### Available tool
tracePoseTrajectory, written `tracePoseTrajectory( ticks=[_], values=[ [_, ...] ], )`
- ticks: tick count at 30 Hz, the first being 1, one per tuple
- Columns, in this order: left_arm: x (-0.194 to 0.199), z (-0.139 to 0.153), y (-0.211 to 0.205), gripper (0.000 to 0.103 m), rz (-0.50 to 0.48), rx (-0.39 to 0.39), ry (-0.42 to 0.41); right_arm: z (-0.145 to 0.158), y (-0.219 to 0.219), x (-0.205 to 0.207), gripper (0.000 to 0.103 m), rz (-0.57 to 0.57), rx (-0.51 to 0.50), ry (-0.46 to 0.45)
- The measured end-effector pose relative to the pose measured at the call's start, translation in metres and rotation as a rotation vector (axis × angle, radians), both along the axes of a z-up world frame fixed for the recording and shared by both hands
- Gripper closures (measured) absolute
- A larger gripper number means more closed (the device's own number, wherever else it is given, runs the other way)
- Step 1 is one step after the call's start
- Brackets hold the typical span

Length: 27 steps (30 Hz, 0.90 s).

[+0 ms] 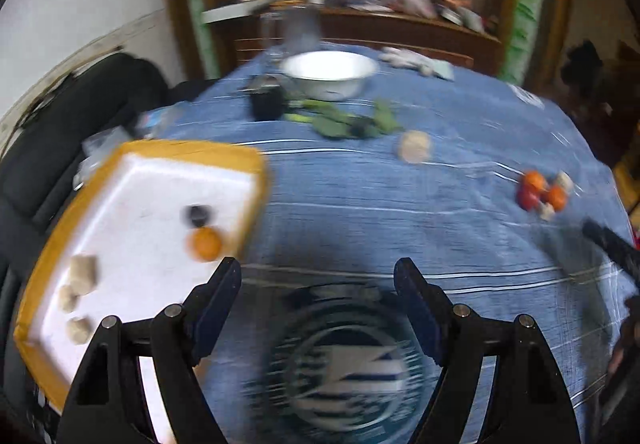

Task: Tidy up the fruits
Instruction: 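Grasp an orange with the right tool while the left tool grasps a red round fruit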

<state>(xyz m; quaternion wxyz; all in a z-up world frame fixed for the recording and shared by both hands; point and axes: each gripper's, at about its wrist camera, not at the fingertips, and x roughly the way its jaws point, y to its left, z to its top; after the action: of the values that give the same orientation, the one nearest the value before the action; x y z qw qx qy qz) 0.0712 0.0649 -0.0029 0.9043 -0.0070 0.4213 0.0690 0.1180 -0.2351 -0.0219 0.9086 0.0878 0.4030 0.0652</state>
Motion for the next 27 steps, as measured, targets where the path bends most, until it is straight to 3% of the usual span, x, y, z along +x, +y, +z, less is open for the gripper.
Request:
tracePoseTrajectory(
  ticks=[6,13,16,25,27],
  values=[
    [0.024,-0.012,-0.046,0.025,-0.095,0.028,0.023,-0.016,-0.006,0.053,0.058,0.001,-0.012,0.063],
    [0.046,-0.018,-0.074,0.025,-0.144,0.014,0.029,-0.030,0.002,0.084,0.068,0.041,-0.016,0.095],
    [0.058,-0.021,-0.093,0.024,-0.185,-0.011,0.024,-0.030,0.003,0.081,0.069,0.066,-0.018,0.093],
    [0.098,-0.033,-0.162,0.025,-0.299,-0.052,0.018,-0.011,-0.042,0.032,0.069,0.000,0.050,0.009],
    [0.107,-0.035,-0.173,0.030,-0.303,-0.072,0.016,-0.013,-0.049,0.029,0.069,-0.005,0.084,0.005]
  ],
)
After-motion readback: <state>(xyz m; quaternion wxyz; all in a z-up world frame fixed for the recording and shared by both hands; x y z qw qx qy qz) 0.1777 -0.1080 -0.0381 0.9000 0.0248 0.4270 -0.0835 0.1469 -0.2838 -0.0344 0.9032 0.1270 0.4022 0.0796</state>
